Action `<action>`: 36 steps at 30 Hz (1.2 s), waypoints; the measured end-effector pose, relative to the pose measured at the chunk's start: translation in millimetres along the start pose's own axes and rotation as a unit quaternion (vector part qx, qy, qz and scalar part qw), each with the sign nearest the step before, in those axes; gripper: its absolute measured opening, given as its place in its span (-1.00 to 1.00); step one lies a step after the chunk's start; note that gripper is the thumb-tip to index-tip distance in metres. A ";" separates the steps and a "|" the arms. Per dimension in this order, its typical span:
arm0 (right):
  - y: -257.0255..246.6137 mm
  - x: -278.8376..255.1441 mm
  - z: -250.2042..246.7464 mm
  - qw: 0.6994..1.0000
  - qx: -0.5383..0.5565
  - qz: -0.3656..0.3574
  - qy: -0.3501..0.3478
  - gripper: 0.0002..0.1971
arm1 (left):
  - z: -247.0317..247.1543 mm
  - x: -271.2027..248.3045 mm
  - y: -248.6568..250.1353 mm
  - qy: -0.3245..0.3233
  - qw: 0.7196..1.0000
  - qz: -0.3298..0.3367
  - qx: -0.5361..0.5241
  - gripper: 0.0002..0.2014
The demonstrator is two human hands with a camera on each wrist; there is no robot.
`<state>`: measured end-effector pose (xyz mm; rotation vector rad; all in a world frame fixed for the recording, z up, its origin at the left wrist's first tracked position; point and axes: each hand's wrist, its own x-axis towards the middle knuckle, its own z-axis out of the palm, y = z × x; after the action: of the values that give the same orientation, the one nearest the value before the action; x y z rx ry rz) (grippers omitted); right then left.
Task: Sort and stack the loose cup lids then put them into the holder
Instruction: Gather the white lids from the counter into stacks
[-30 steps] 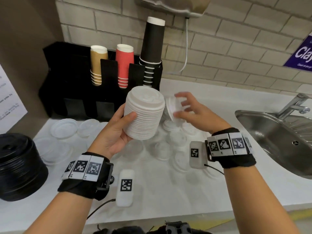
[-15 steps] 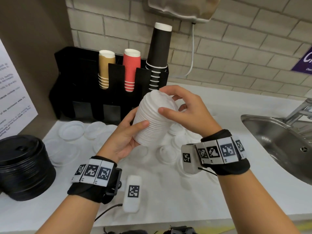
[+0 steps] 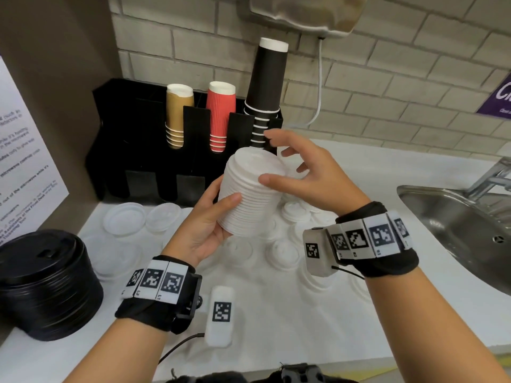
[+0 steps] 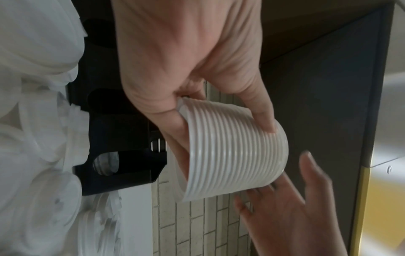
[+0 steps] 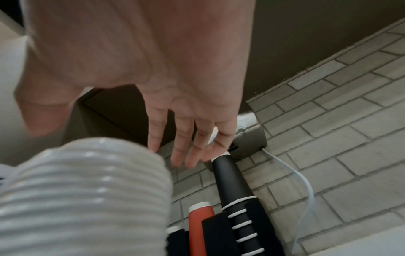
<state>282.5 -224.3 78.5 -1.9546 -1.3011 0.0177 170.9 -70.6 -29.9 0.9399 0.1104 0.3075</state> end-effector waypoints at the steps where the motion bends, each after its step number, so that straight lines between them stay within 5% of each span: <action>1: 3.6 -0.3 -3.9 1.000 0.007 0.011 0.011 -0.48 | -2.6 0.7 1.7 -0.001 1.000 0.003 -0.007 -0.07; 4: 31.2 -2.8 -17.9 0.995 0.004 0.094 0.026 -0.67 | -13.1 2.4 7.8 -0.001 0.999 0.015 -0.029 -0.05; 6: 58.9 -5.8 -24.2 0.977 -0.072 0.196 -0.044 -0.69 | -20.2 3.4 11.1 -0.002 0.999 0.019 -0.037 -0.07; 9: 100.4 -13.2 -17.9 0.898 -0.203 0.324 -0.217 -0.56 | -26.3 4.7 15.5 -0.005 0.999 0.023 -0.040 -0.12; 12: 127.8 -17.3 2.1 0.838 -0.271 0.375 -0.289 -0.49 | -25.8 5.7 18.3 -0.004 0.999 0.017 -0.033 -0.12; 22: 152.2 -15.6 21.0 0.845 -0.290 0.348 -0.286 -0.54 | -19.7 5.0 18.6 0.015 1.000 0.012 -0.006 0.01; 26: 148.8 -11.4 1.4 0.848 -0.285 0.343 -0.286 -0.39 | -18.6 3.8 16.9 0.033 0.999 0.021 -0.015 -0.38; 28: 147.5 -11.2 6.8 0.836 -0.281 0.340 -0.326 -0.30 | -17.7 5.1 16.1 0.036 0.999 0.024 -0.012 -0.42; 33: 151.8 -15.7 40.9 0.828 -0.306 0.283 -0.375 -0.17 | -11.5 7.0 18.4 0.032 0.999 0.030 0.003 0.04; 36: 149.2 -9.8 32.1 0.835 -0.311 0.277 -0.360 -0.22 | -10.4 7.2 17.7 0.033 0.999 0.033 0.002 0.11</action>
<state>381.1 -239.9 -37.4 -3.0286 -1.1939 0.7756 171.7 -50.6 -21.5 0.9398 0.1404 0.3987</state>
